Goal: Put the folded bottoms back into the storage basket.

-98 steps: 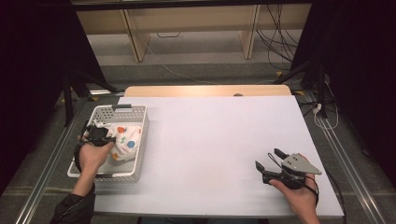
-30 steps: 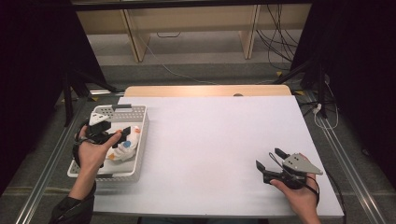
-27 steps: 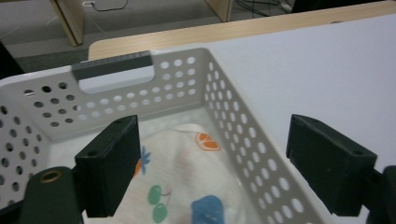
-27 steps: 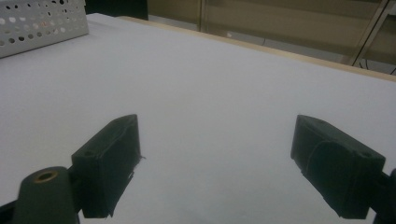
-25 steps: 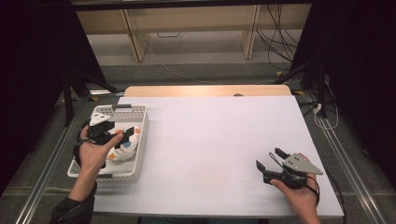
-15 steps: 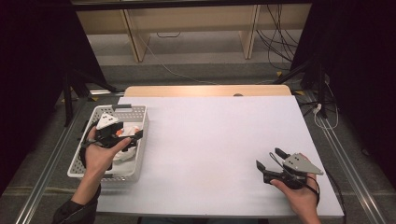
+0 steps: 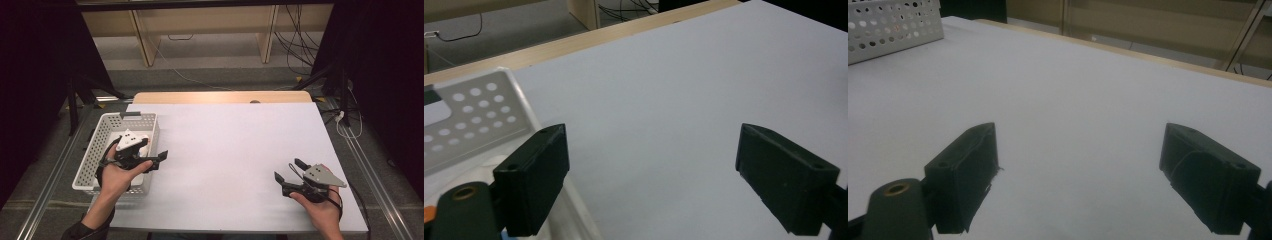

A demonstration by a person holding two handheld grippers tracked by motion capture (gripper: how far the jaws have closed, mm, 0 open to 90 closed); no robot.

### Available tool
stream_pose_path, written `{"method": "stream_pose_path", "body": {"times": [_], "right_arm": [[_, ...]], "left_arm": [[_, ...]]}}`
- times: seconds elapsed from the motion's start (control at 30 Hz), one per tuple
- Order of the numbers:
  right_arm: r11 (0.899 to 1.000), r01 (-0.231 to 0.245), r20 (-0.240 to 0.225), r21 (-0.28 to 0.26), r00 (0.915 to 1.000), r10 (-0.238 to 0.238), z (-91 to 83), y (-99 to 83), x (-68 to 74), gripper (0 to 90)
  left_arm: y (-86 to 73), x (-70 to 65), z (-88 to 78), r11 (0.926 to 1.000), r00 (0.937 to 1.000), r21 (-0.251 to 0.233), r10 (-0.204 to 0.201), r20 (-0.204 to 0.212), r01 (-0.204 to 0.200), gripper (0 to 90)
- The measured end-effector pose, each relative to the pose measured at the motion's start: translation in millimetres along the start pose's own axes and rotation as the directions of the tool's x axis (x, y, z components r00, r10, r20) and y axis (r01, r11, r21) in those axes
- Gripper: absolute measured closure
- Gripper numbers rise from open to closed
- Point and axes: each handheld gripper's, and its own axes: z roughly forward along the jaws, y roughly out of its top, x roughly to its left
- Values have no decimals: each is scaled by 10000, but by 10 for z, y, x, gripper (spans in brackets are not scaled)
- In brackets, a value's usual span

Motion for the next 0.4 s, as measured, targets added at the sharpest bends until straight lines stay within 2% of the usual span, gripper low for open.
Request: {"method": "stream_pose_path", "body": {"times": [0.17, 0.4], "right_arm": [[10000, -8, -3, 5, 10000, 8, -8, 4, -1, 164], [10000, -14, 10, -23, 10000, 14, -10, 2, -10, 164]], "left_arm": [[-23, -101, -2, 9998, 9997, 14, 189, 149, -189, 142], [-10, -105, -10, 9998, 9997, 31, 196, 121, -196, 148]]}}
